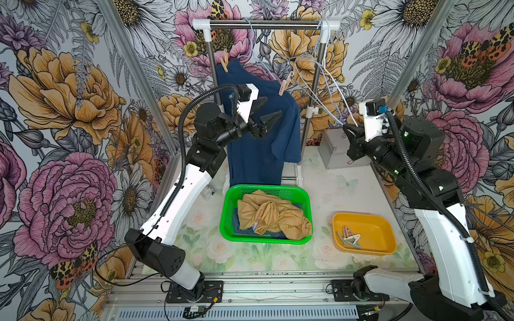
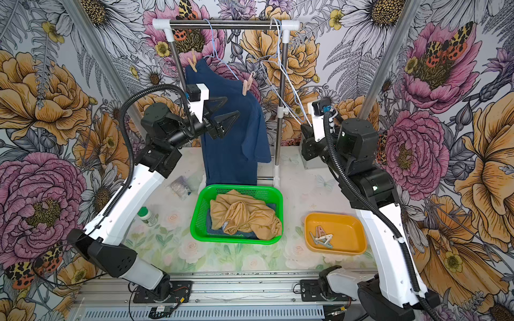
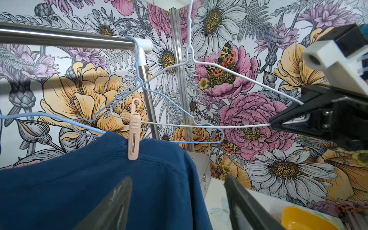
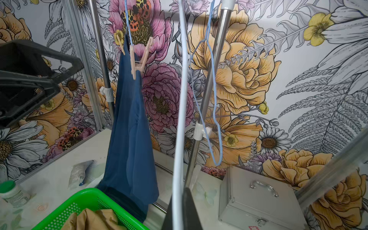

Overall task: Remove the clothespins securing t-shirts to the hanger
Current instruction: Place the hanger on the clothes rail.

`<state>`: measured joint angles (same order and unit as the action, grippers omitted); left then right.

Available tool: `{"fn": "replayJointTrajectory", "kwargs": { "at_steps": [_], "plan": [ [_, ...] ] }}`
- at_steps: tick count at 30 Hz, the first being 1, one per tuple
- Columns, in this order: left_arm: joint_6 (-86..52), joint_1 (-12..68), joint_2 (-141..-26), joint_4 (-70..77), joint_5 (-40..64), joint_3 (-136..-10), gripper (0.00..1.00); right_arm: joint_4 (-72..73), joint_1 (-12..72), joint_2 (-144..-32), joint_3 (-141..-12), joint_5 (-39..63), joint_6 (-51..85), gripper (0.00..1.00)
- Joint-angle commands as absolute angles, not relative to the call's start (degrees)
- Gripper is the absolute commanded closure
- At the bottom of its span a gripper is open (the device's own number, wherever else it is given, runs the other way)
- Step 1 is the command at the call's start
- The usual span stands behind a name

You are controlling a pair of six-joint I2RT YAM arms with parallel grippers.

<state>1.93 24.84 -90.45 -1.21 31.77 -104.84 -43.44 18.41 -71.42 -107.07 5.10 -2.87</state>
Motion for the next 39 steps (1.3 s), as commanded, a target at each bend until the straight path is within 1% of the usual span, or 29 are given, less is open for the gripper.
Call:
{"fn": "replayJointTrajectory", "kwargs": {
  "at_steps": [1, 8, 13, 23, 31, 39],
  "plan": [
    [-6.04, 23.17, -93.00, 4.34, 34.90, -107.54, 0.25, -39.53, 18.01, -74.12, -110.70, 8.47, 0.99, 1.00],
    [-10.38, 21.82, -98.40, 7.08, 37.43, -114.79, 0.25, -38.74, 17.49, -81.72, -116.85, 10.90, 3.53, 1.00],
    [-10.98, 21.49, -101.47, 7.85, 37.33, -119.22, 0.25, -37.43, 16.70, -86.09, -120.16, 12.69, 5.78, 1.00],
    [-12.47, 20.53, -109.28, 8.01, 36.51, -128.47, 0.24, -37.20, 14.71, -91.51, -123.16, 16.37, 8.42, 1.00],
    [-12.17, 20.39, -111.31, 8.39, 35.94, -130.86, 0.24, -37.31, 14.28, -92.97, -121.01, 18.76, 8.65, 1.00],
    [-14.14, 20.03, -113.42, 7.98, 34.70, -134.73, 0.24, -37.35, 14.37, -91.99, -119.23, 18.40, 8.09, 1.00]
  ]
}}
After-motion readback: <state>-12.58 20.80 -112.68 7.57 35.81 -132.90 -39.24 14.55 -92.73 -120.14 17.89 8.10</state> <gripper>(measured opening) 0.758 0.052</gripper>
